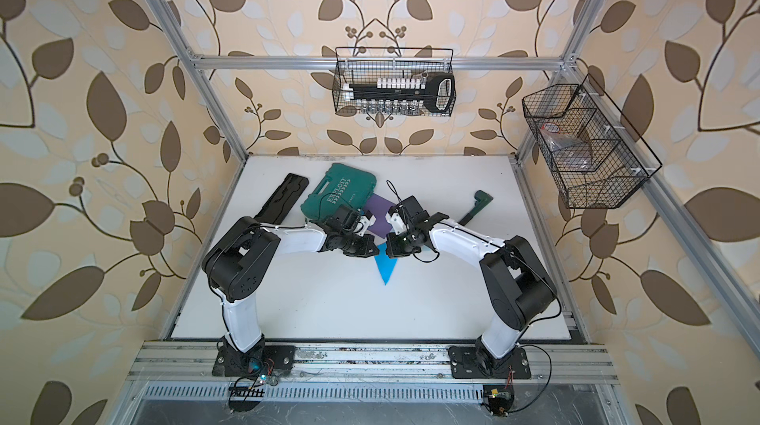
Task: Fold the square paper diagonally
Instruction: Place the paper at the center of the board.
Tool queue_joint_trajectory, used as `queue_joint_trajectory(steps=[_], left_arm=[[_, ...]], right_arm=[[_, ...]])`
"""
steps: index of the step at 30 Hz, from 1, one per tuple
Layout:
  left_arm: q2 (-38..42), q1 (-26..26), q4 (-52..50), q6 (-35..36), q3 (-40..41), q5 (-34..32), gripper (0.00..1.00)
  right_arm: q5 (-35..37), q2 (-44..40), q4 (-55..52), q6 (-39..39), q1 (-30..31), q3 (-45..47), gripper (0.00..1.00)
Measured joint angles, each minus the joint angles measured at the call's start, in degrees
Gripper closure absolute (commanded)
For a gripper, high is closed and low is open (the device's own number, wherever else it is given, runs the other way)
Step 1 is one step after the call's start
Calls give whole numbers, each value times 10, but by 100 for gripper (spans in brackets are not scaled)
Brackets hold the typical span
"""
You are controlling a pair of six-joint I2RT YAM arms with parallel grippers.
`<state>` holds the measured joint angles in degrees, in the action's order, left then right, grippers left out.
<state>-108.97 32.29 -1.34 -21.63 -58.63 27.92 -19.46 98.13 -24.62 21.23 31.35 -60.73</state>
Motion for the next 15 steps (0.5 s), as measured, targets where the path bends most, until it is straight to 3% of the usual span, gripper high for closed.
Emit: queue_joint_trajectory(steps=[15], left_arm=[[23, 7, -23, 4, 10, -16, 100]], right_arm=[[0, 84, -13, -9, -1, -19, 100]])
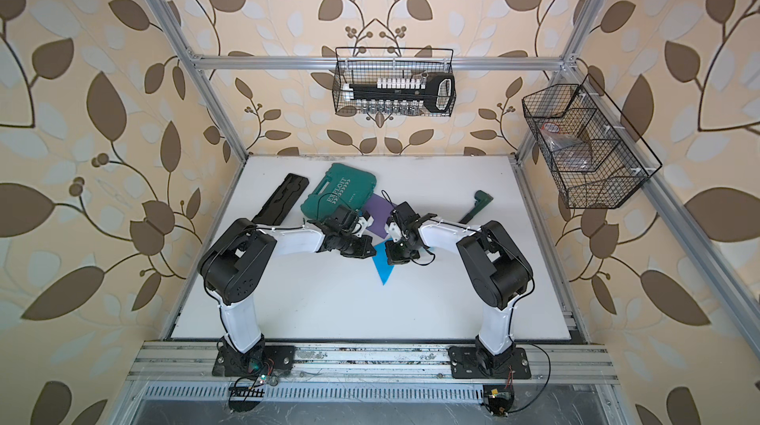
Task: Fold the square paper diagonally
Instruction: Place the paper at the center of the board.
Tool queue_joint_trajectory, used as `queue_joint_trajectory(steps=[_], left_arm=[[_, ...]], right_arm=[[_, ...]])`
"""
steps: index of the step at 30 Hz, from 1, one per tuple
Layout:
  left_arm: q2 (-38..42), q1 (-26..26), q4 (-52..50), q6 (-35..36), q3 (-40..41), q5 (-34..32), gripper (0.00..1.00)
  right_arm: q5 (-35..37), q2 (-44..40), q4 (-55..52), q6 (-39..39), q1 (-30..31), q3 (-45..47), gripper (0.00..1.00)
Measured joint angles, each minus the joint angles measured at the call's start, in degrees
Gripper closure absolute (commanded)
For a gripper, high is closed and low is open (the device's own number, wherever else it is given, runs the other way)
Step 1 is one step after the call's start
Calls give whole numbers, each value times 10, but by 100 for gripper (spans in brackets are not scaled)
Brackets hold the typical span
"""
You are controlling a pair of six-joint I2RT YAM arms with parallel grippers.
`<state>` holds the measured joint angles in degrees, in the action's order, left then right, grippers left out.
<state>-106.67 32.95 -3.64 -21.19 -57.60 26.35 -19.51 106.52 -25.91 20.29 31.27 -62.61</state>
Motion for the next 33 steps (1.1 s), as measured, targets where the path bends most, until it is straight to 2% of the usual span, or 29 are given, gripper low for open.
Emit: queue_joint_trajectory(steps=[10, 33], left_arm=[[65, 45, -4, 0, 9, 0, 100], [21, 84, 52, -42, 39, 3, 100]], right_arm=[[-1, 0, 0, 16, -2, 0, 100], [-42, 0, 23, 57, -23, 15, 100]])
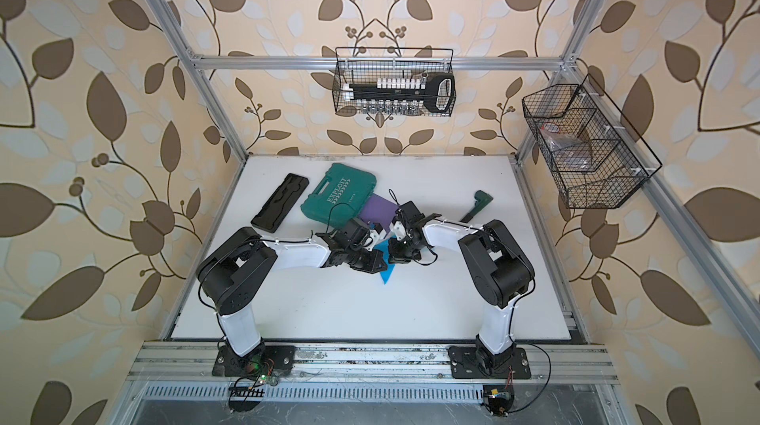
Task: Fold the square paper diagonally
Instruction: Place the paper at the center of the board.
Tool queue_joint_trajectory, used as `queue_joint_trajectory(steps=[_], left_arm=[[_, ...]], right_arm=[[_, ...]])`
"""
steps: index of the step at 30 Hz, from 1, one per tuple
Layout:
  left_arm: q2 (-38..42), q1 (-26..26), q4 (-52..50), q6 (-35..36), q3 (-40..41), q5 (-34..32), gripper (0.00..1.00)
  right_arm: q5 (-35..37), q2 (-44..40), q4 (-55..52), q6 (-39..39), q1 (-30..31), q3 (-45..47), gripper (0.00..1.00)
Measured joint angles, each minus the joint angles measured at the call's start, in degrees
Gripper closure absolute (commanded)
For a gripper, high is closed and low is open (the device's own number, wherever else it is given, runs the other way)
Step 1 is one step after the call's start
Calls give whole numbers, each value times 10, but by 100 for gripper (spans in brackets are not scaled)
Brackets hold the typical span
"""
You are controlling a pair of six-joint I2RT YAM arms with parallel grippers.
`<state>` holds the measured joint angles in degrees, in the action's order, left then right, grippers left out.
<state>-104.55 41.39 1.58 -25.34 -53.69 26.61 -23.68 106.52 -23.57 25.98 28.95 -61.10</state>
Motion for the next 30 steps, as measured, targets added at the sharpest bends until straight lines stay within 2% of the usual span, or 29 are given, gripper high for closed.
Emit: queue_joint_trajectory(steps=[11, 19, 30], left_arm=[[-13, 15, 21, -8, 7, 1, 100], [-11, 14, 83, -15, 39, 11, 100], [-7, 15, 103, -17, 52, 14, 100]], right_arm=[[-24, 0, 22, 14, -13, 12, 100], [-31, 0, 28, 17, -29, 16, 100], [-31, 3, 43, 19, -69, 16, 100]])
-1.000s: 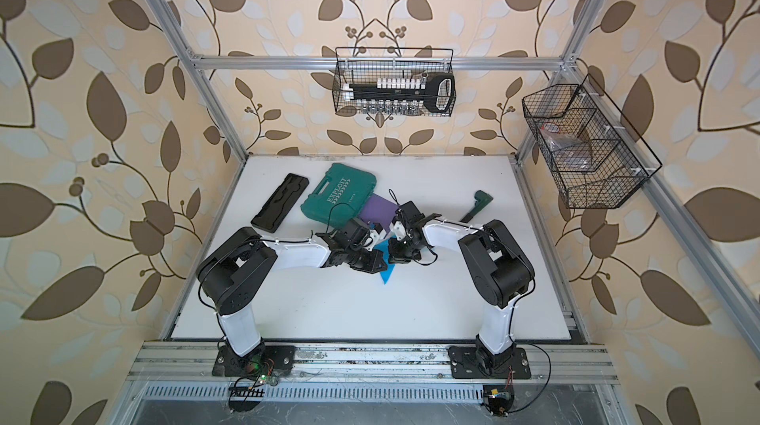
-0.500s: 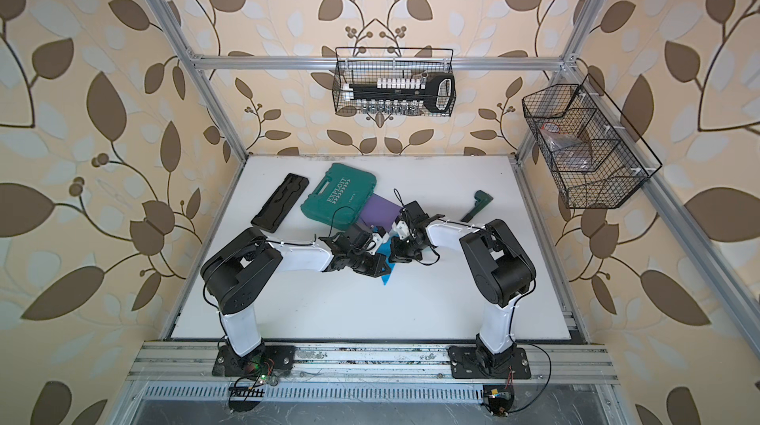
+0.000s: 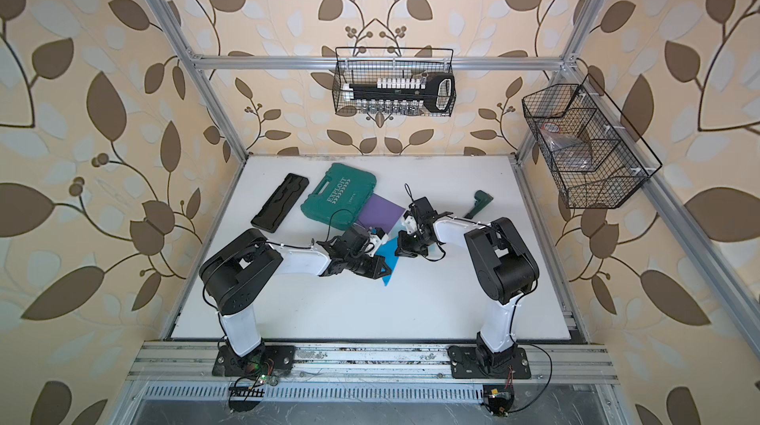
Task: Fold the square paper diagonally
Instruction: Place the paper at the center of the board.
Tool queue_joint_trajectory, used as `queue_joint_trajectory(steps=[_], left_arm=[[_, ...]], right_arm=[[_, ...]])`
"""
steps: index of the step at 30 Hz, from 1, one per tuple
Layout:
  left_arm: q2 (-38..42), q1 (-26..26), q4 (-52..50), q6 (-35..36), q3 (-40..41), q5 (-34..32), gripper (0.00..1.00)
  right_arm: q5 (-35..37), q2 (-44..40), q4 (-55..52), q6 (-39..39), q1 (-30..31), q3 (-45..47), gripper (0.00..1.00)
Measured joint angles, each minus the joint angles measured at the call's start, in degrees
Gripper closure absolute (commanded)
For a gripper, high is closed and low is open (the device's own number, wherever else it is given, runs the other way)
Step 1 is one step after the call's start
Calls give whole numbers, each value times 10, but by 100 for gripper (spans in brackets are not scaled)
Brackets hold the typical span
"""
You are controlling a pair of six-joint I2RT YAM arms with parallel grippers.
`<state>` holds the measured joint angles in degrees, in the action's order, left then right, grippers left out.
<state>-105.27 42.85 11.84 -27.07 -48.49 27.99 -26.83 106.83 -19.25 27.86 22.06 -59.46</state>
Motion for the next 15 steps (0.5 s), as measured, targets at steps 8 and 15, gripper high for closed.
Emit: queue_joint_trajectory(steps=[8, 15], left_arm=[[0, 0, 0, 0, 0, 0, 100], [0, 0, 0, 1, 0, 0, 100]], right_arm=[[0, 7, 6, 2, -23, -6, 100], [7, 24, 6, 3, -43, -33, 100]])
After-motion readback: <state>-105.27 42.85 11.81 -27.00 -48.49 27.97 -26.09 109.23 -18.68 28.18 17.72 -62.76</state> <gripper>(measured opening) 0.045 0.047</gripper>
